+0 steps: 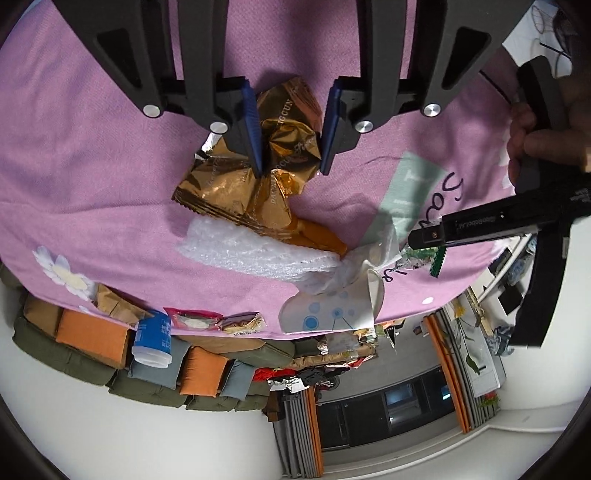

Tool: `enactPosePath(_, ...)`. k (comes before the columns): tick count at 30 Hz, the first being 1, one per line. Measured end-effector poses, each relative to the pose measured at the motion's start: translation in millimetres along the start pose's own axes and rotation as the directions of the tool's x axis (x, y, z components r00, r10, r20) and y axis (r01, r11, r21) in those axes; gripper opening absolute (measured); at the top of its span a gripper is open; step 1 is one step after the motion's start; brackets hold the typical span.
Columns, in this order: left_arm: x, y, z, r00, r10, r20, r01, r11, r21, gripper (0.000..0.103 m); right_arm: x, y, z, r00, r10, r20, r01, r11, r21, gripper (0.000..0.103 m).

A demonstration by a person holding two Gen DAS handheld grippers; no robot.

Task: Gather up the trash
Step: 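Grasp the green snack bag with the left tool while the right tool grasps the gold wrapper, then carry the green bag and gold wrapper to the teal bin and release both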

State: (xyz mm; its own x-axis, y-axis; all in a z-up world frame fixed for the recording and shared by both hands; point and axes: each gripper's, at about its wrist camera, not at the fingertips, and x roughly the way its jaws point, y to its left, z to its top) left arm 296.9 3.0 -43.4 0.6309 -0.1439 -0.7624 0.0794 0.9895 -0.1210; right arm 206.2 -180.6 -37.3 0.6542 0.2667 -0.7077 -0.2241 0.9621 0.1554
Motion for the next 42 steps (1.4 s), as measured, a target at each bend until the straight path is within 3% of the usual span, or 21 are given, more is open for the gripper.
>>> enactPosePath(6, -13.3, -1.9, -4.9, 0.998, -0.033, 0.045, 0.033, 0.999, -0.003, 0.025, -13.2, -3.4, -2.7, 1.000, 0.019, 0.010, -0.019, 1.000, 0.024, 0.021)
enactPosePath(13, -57.4, -2.8, -17.9, 0.991, -0.057, 0.123, 0.058, 0.998, -0.001, 0.024, -41.3, 0.8, -8.9, 0.998, 0.017, 0.053, -0.018, 1.000, 0.018, 0.020)
enactPosePath(24, -154.3, 11.0, -45.3, 0.958, -0.058, 0.282, 0.065, 0.998, -0.017, 0.024, -90.9, 25.2, -12.4, 0.986, 0.043, 0.159, -0.037, 0.999, -0.038, 0.020)
enactPosePath(32, -217.5, 21.1, -64.7, 0.919, -0.012, 0.394, 0.030, 0.999, -0.039, 0.024, -122.5, 55.7, -0.4, 0.961, 0.096, 0.259, -0.069, 0.992, -0.110, 0.020)
enactPosePath(42, -285.8, 51.2, -81.9, 0.862, 0.087, 0.500, -0.043, 0.994, -0.100, 0.024, -139.6, 118.9, 25.7, 0.913, 0.227, 0.339, -0.143, 0.956, -0.257, 0.020)
